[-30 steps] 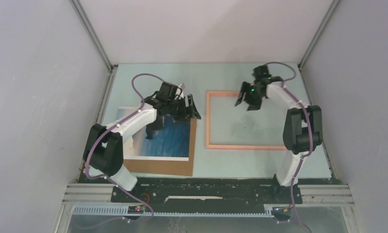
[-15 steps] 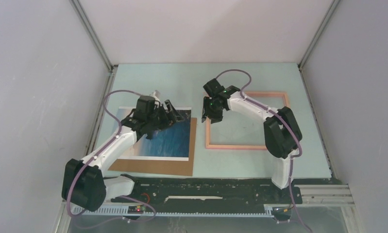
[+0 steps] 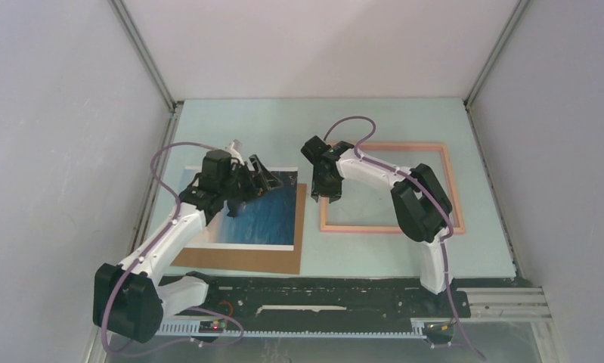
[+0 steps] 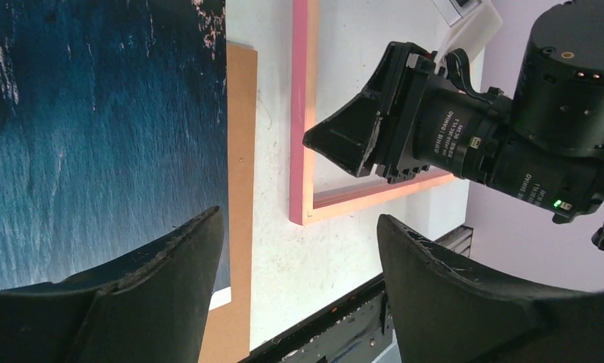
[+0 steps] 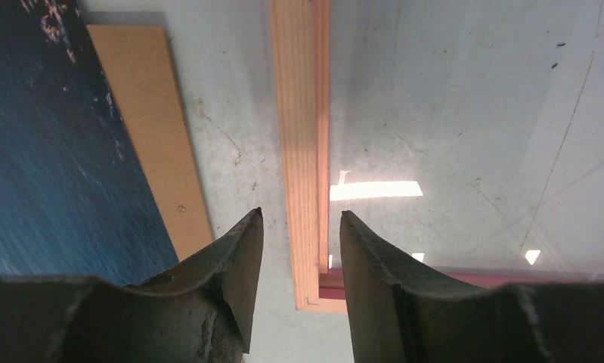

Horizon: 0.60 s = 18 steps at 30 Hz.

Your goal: Put the photo into the frame

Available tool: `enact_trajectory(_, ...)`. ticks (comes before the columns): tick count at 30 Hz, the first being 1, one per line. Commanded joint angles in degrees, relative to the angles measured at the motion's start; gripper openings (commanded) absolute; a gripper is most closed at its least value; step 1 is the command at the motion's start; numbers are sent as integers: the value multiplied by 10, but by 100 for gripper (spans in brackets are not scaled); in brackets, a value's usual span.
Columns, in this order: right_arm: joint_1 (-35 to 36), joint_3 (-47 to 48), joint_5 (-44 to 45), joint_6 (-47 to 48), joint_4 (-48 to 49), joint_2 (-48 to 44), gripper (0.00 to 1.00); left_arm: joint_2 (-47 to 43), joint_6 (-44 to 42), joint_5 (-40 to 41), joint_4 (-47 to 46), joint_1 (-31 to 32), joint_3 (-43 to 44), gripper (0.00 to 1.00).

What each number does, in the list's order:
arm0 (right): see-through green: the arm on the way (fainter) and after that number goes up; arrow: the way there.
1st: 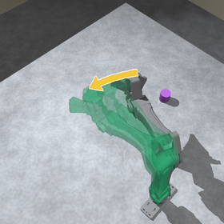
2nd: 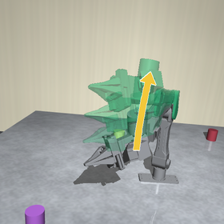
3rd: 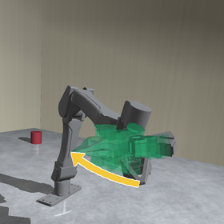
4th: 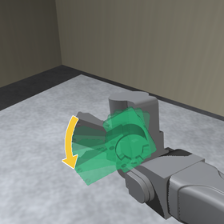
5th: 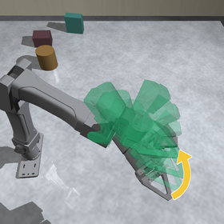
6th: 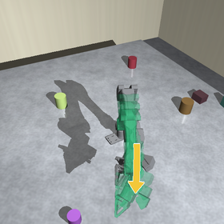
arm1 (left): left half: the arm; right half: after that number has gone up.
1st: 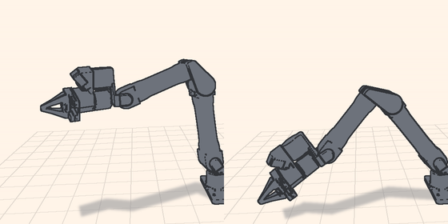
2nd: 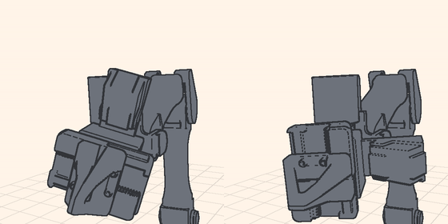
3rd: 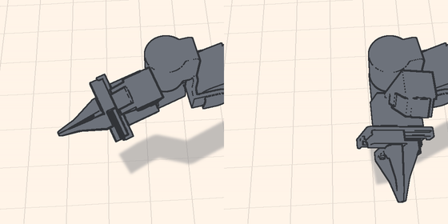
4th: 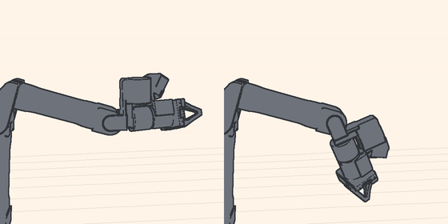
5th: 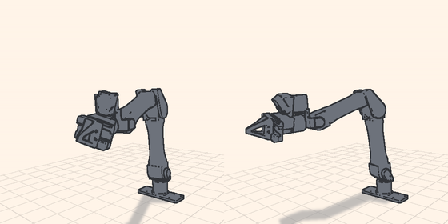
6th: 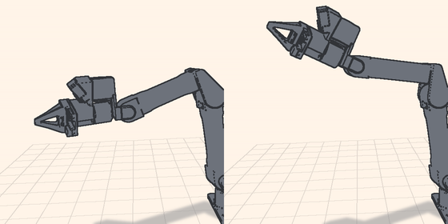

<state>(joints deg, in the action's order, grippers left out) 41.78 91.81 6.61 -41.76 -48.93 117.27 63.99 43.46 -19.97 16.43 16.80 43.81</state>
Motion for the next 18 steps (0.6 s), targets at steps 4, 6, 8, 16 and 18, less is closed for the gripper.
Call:
enact_trajectory(4,5,24,29,-22,-15,19,49,-1,-12,-33,-23,-5,-9,79)
enact_trajectory(6,6,24,28,-23,-11,22,48,-2,-12,-31,-23,-5,-8,79)
enact_trajectory(8,7,25,27,-25,-11,27,48,0,-11,-32,-25,-6,-6,79)
enact_trajectory(16,12,23,36,-33,-9,32,37,10,-6,-36,-33,-7,0,79)
enact_trajectory(18,13,26,37,-33,-10,34,36,15,-5,-37,-35,-7,3,79)
